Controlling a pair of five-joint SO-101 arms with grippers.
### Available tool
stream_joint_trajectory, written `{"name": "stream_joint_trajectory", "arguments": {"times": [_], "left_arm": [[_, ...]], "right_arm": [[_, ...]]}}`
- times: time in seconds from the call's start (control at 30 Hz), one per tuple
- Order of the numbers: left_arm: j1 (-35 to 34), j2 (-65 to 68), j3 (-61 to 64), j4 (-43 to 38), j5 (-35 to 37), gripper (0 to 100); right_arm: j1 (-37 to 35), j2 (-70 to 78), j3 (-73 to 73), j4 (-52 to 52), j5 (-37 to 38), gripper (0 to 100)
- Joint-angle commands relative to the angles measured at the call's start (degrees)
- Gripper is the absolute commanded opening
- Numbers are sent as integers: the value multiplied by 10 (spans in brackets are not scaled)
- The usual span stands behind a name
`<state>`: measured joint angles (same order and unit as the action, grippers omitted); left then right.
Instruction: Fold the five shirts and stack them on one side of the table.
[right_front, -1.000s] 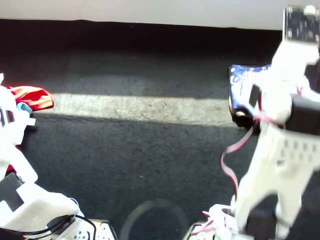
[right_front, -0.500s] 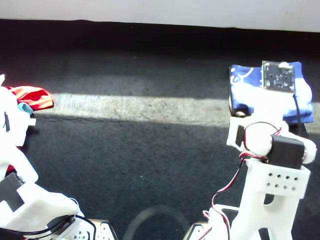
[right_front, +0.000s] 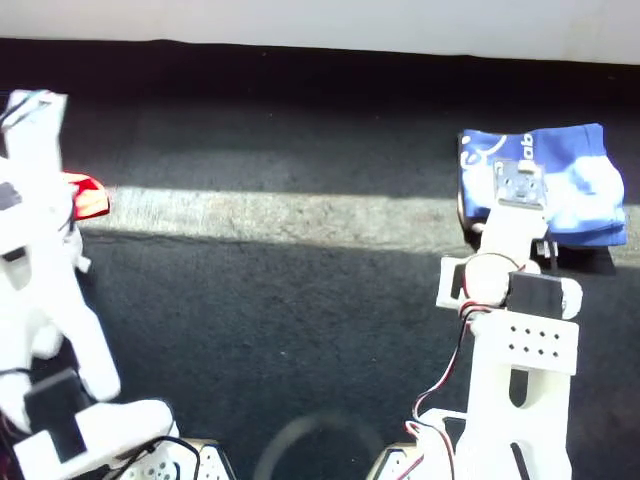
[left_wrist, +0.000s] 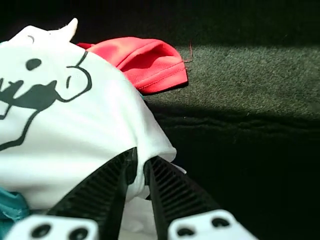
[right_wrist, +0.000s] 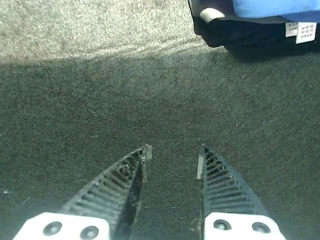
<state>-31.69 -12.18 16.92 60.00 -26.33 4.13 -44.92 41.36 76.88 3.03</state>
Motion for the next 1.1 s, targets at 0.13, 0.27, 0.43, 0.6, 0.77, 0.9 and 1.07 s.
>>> {"name": "stream_joint_trajectory", "arguments": {"times": [0.13, 0.27, 0.43, 0.6, 0.77, 0.9, 1.07], "left_arm": [[168, -189, -2, 68, 43, 9], [266, -256, -4, 78, 70, 9], [369, -323, -20, 74, 117, 9], [445, -349, -44, 39, 187, 9], [484, -349, -49, -18, 222, 9], [527, -349, -49, -69, 220, 9], [561, -349, -48, -115, 222, 9]], "right_arm": [[1, -12, 62, -45, -1, 155], [1, -12, 85, -65, -2, 155], [1, -10, 93, -65, -2, 155], [1, -7, 92, -65, -5, 155], [2, -7, 92, -65, -5, 155], [23, -7, 89, -65, -5, 155], [45, -7, 90, -65, -5, 155]]}}
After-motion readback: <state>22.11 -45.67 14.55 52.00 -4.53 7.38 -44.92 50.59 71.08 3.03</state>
